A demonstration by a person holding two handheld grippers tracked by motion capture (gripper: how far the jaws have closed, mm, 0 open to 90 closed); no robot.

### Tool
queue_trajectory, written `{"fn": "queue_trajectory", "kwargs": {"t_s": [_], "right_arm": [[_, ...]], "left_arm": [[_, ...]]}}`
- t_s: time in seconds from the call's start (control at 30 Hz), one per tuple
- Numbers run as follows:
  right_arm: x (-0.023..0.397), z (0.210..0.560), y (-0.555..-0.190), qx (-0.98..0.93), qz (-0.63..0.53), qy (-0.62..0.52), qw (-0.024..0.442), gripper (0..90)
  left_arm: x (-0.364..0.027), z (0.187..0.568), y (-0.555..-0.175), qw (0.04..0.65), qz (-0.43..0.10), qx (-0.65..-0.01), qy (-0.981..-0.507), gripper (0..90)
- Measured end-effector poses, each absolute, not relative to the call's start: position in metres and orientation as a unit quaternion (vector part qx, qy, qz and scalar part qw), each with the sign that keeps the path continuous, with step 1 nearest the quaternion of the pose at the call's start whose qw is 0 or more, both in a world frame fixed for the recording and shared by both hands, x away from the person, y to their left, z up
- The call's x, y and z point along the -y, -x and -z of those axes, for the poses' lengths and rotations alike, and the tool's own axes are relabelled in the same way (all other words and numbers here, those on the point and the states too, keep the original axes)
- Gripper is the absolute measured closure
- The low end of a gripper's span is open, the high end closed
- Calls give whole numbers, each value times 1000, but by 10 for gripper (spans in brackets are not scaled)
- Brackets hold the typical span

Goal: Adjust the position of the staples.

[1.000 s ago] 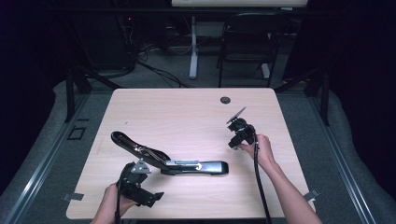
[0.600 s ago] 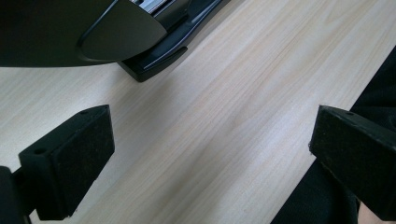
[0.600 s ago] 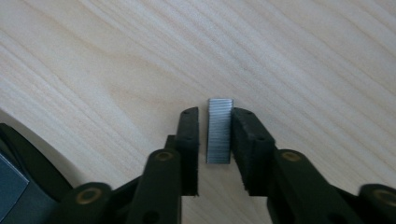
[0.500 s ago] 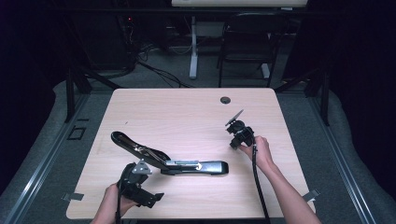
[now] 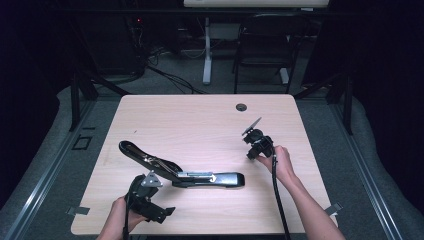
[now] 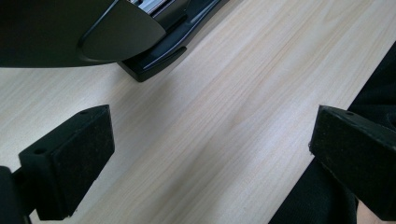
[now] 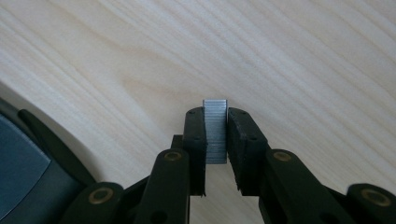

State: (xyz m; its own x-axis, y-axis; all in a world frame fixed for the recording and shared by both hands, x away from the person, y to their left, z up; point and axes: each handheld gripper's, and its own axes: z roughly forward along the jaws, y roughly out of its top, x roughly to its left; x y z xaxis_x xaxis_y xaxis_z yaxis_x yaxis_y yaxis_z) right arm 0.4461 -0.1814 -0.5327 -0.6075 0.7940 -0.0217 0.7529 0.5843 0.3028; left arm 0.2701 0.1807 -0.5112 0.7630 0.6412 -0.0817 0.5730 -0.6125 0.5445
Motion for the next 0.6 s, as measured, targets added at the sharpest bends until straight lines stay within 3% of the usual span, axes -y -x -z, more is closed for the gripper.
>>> {"fn": "queue_trajectory", "kwargs": {"t_s": [0.6], "right_arm": [[194,514,-409,-890,-138,-427,77,779]], "left_arm": [[-183,510,-270,279,-57,-336,-898,4]]}}
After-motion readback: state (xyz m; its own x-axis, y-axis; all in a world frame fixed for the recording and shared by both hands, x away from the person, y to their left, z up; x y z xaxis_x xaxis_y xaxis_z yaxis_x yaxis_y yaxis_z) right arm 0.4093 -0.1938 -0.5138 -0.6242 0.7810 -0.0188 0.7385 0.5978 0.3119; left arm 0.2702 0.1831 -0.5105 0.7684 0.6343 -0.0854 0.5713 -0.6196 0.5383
